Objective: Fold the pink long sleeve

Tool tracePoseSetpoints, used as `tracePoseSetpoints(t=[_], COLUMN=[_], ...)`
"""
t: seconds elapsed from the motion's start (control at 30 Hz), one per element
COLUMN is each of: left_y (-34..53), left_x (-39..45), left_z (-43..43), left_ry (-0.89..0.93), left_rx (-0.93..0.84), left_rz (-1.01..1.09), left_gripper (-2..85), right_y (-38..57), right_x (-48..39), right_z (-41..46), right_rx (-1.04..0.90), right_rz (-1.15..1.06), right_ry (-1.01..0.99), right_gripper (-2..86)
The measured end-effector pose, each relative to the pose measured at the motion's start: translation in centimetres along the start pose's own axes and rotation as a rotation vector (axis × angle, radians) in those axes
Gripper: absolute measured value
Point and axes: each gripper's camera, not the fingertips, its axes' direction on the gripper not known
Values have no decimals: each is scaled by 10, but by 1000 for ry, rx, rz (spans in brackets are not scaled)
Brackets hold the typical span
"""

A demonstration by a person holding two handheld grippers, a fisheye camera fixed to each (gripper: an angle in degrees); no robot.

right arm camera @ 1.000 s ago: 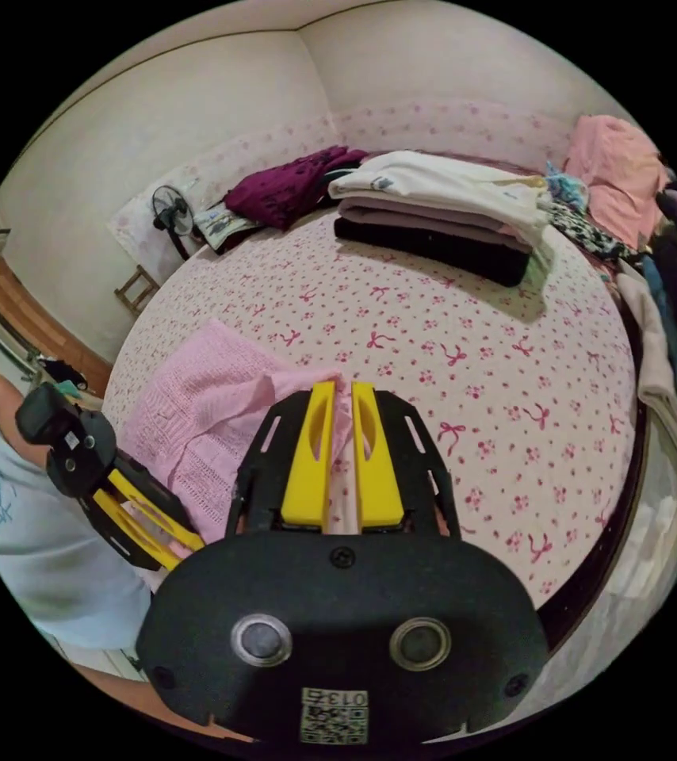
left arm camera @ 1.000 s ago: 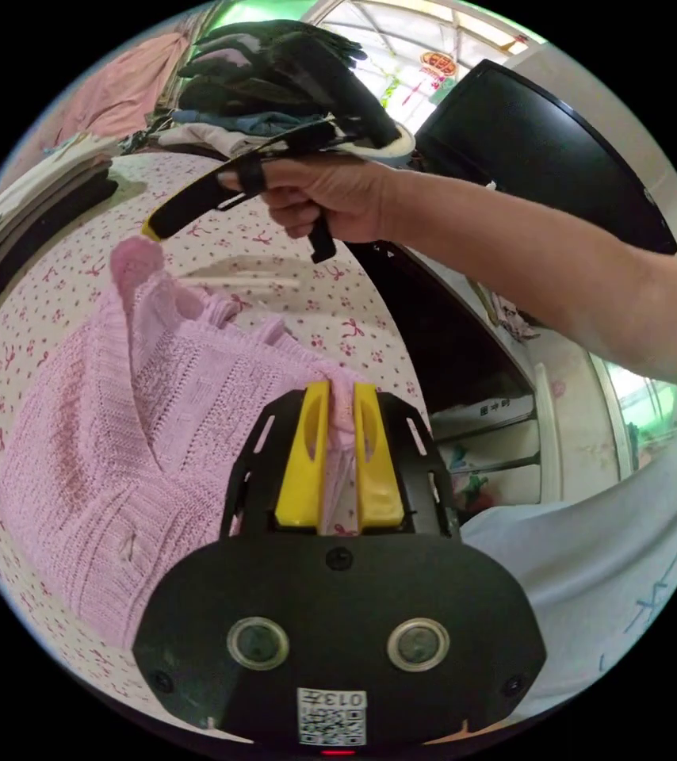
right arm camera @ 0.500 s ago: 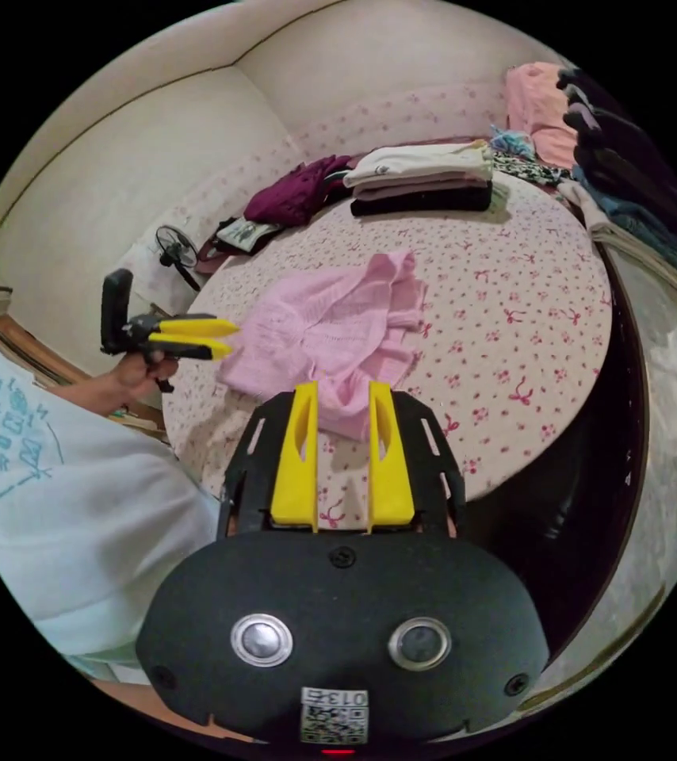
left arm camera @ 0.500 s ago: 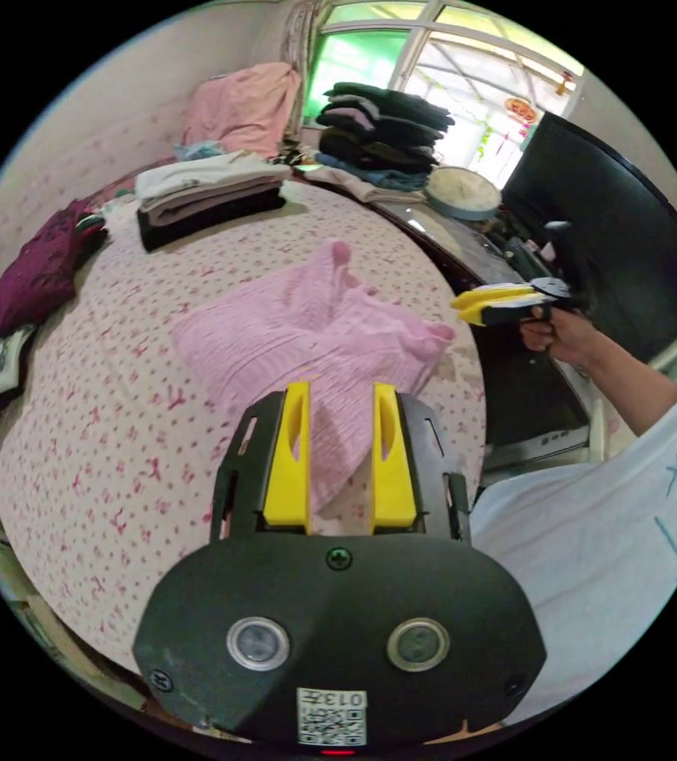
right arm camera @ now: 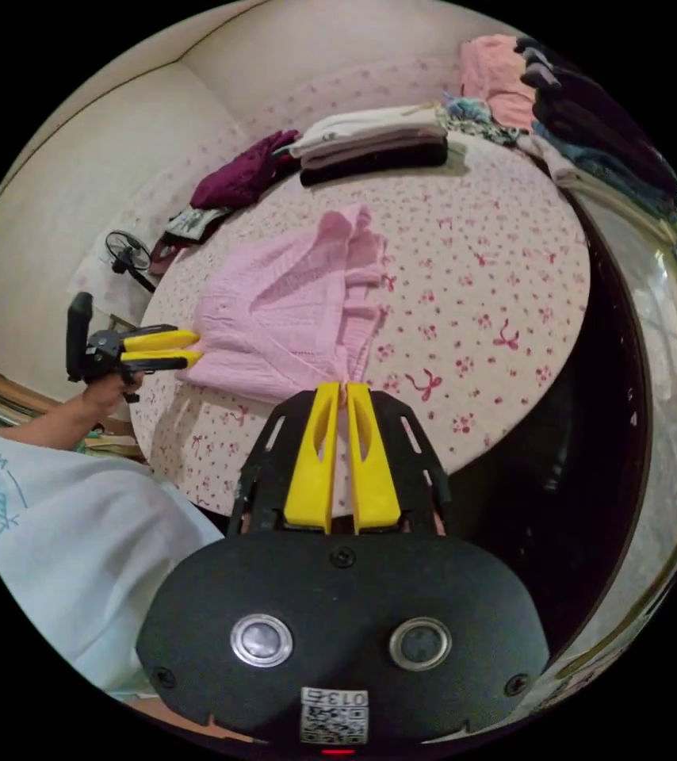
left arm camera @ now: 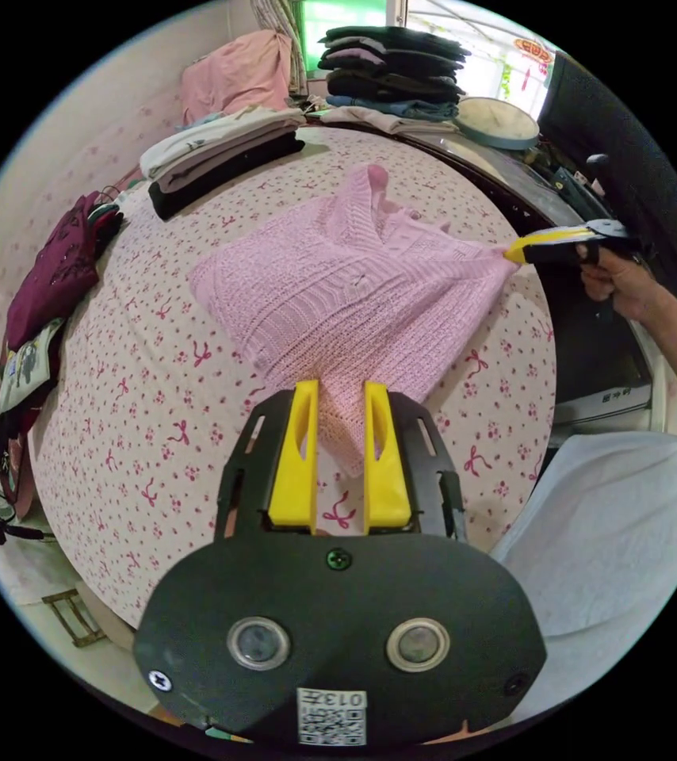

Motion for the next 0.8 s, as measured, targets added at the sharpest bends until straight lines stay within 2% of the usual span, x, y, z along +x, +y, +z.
tracePoseSetpoints(t=[0.07,0.17,0.33,0.53,0.67,0.8], left_y=[1,4,13,-30,-47,-50], left_x=[4,8,-5,-12,-5,0], left_z=[-2,-16,-62,-57,-50,-41], left_ry=[8,17,-41,-70,-74,-78], left_rx=[6,15,153,150,134,107], left_rz=[0,6,-66,-79,-59,-69], left_gripper=[89,89,89,89,89,92], right_y=[8,8,-6,-67,-95,-97], right_x=[15,5,20,11,12,21], right_z=[18,11,-28,-4,31,46], right_rx=[-83,-85,71,157,102,-6], right_rz=[-1,-121,-48,-12,31,59], right_ry=[3,64,107,42,16,88], right_gripper=[31,54,80,108,65,24])
